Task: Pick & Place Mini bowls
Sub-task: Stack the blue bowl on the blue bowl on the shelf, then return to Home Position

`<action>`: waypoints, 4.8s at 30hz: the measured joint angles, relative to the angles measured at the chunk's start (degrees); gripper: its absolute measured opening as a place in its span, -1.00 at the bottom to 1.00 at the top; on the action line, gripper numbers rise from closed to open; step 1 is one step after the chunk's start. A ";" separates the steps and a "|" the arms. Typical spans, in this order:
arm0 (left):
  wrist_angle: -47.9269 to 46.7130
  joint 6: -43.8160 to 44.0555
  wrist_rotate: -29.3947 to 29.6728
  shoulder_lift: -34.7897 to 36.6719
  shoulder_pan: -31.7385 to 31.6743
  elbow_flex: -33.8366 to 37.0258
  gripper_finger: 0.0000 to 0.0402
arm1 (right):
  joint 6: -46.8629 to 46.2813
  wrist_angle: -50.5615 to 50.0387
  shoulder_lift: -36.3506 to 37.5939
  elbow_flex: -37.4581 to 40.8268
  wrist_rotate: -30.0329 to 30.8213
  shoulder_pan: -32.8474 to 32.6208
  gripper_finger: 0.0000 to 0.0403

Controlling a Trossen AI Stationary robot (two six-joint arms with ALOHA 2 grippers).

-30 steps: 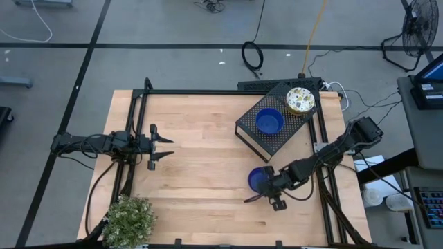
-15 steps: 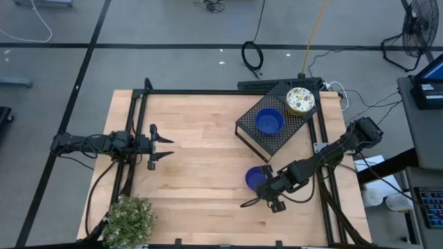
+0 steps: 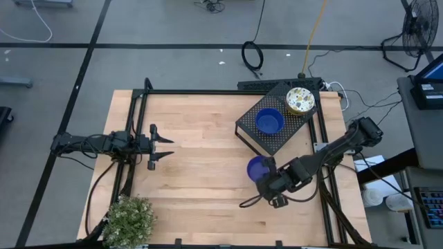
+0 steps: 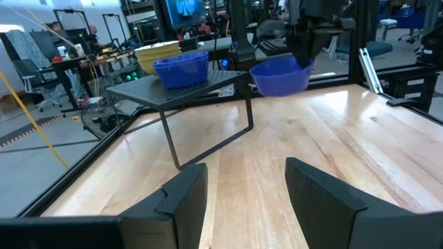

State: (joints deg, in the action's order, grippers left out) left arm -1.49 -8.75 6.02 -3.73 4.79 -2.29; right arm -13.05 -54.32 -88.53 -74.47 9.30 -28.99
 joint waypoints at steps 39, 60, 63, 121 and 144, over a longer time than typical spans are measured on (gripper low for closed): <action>0.01 0.00 0.00 -0.01 -0.01 0.01 -0.01 | -6.96 -15.44 16.81 -11.11 19.15 24.39 -1.00; -0.01 0.00 0.00 0.00 0.01 0.01 -0.01 | -3.23 -11.01 9.18 -11.02 8.20 32.74 -1.00; 0.01 0.00 0.00 -0.02 -0.01 -0.01 -0.01 | -4.80 -11.08 9.27 -11.04 7.82 33.11 -1.00; -0.03 0.02 0.00 -0.02 0.00 -0.01 -0.01 | -4.35 -3.80 20.34 -3.24 0.07 31.37 -0.77; 0.01 0.00 0.00 -0.02 -0.01 0.00 -0.01 | 8.29 49.68 71.13 56.12 -3.93 20.01 -1.00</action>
State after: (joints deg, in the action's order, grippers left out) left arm -1.48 -8.75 6.02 -3.75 4.78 -2.29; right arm -4.76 -4.64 -17.40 -18.35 5.37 -8.98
